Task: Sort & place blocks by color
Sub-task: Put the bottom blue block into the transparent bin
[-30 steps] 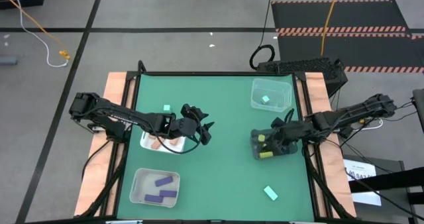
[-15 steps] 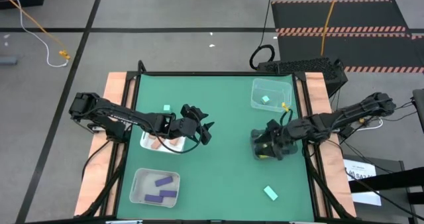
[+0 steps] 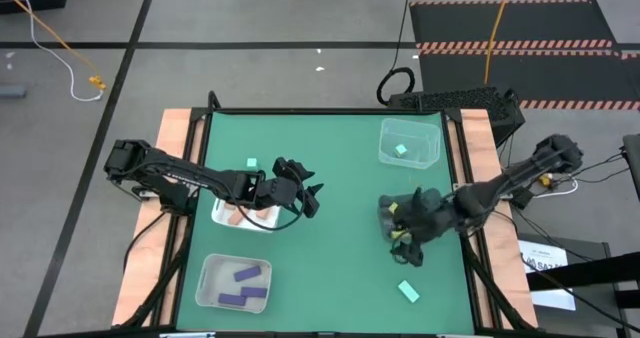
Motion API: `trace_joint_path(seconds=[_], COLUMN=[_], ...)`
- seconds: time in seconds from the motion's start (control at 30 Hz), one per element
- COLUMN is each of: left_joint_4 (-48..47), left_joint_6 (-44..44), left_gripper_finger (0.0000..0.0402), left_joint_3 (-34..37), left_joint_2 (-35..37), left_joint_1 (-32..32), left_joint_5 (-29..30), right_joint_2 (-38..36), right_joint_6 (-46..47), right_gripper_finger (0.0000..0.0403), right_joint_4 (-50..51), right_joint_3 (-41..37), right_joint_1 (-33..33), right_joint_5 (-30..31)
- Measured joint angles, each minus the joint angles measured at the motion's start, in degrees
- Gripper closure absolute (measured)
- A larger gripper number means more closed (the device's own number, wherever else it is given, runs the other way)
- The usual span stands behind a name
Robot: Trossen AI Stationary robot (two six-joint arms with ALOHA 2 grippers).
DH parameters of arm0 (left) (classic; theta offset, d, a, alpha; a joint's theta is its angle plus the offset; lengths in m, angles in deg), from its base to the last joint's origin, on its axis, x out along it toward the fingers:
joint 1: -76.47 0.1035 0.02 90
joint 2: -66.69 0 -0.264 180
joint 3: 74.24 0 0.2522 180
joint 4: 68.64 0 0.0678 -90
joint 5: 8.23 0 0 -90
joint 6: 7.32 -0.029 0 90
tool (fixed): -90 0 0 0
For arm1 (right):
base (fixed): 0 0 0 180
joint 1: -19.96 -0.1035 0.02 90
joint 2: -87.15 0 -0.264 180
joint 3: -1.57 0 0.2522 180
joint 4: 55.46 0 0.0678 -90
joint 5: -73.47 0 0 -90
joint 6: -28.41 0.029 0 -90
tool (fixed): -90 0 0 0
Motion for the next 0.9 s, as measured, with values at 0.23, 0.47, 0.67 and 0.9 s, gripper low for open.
trace_joint_path(seconds=[0.23,0.47,0.67,0.9], left_joint_4=[-0.2,-0.3,-0.4,-0.5], left_joint_6=[-0.2,-1.1,-1.8,-1.9], left_gripper_finger=[0.0192,0.0192,0.0192,0.0192], left_joint_3=[0.0,0.0,0.0,0.0], left_joint_2=[0.0,0.0,0.0,0.0], left_joint_1=[-0.5,-1.3,-3.0,-5.4], left_joint_5=[0.0,0.0,0.0,0.0], right_joint_2=[8.9,15.7,21.5,27.8], right_joint_6=[26.5,43.0,49.8,54.9], right_gripper_finger=[0.0064,0.0064,0.0064,0.0064], right_joint_4=[5.2,1.3,-6.4,-10.0], right_joint_3=[0.7,0.7,0.7,0.7], right_joint_1=[-4.5,-10.0,-13.3,-15.7], right_joint_5=[-11.9,-16.8,-15.2,-15.2])
